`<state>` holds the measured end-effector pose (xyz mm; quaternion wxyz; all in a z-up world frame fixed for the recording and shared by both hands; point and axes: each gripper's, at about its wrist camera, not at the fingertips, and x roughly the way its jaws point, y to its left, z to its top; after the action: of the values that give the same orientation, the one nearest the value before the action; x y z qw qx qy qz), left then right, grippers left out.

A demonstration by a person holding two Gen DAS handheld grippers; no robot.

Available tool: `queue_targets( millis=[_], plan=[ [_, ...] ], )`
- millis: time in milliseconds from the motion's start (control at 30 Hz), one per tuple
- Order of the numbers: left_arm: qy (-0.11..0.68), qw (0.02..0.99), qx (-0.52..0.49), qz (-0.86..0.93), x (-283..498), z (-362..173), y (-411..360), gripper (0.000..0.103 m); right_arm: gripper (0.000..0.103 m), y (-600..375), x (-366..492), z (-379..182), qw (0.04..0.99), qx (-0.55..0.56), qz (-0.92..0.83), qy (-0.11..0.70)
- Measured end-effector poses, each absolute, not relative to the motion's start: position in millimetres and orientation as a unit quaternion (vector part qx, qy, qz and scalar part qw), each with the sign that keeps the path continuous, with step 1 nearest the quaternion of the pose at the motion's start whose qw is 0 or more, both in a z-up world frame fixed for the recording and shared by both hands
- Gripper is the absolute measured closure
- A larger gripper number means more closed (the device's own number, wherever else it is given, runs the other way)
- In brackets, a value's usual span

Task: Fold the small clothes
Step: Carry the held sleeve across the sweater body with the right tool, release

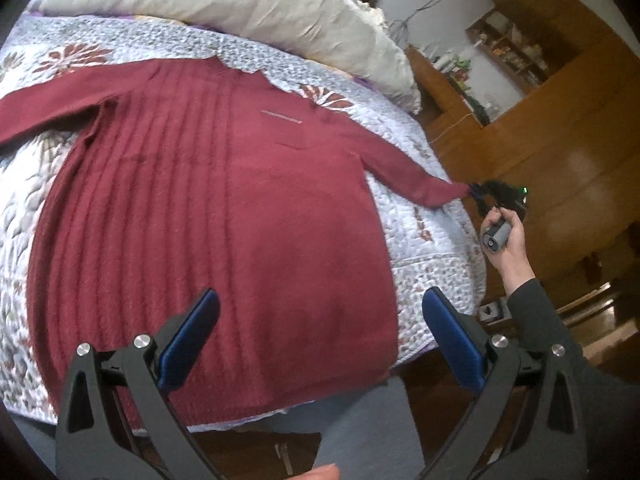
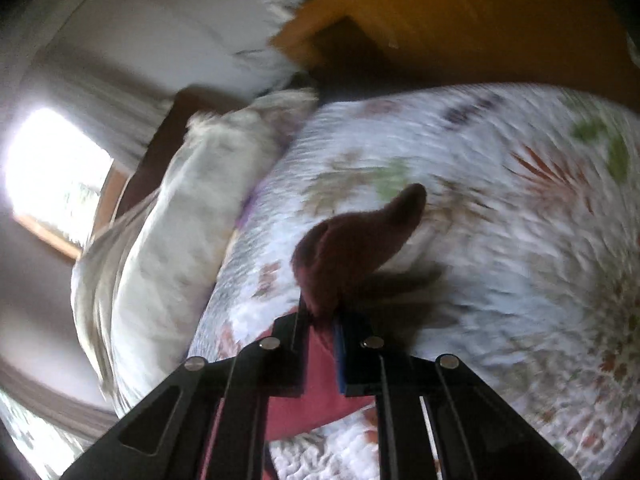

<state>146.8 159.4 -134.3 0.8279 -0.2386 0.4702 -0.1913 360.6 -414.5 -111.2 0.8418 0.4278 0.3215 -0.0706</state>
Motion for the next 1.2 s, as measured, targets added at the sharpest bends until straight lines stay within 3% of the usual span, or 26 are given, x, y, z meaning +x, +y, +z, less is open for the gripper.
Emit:
queue_targets(
  millis=[233,400,733,900,1033,1200],
  plan=[
    [0.472,0.817,-0.260,-0.205,162.3,-136.6,179.3,0.003,0.093,-300.9,391.8,-52.9,0.899,0.281,-0.013,0.336],
    [0.476,0.796,-0.293,-0.232,180.5,-136.7,197.6,0.003,0.093,-228.3,410.6,-56.9,0.912,0.196,0.013,0.360],
    [0.459,0.796,-0.311,-0.243,243.8,-136.5,205.6,0.003,0.093,-120.0,429.6,-155.8,0.895,0.090,0.041,0.435],
    [0.469,0.753,-0.378,-0.265,305.0,-155.8,195.8,0.003,0.093,-82.6,431.4,-209.3,0.880,0.048,0.054,0.469],
    [0.492,0.709,-0.421,-0.279,361.2,-183.8,178.0,0.003,0.080,-73.0,431.1,-229.3,0.874,0.041,0.060,0.481],
    [0.526,0.639,-0.491,-0.273,433.8,-235.9,144.4,0.003,0.056,-83.6,406.3,-226.4,0.878,0.055,0.082,0.469]
  ],
)
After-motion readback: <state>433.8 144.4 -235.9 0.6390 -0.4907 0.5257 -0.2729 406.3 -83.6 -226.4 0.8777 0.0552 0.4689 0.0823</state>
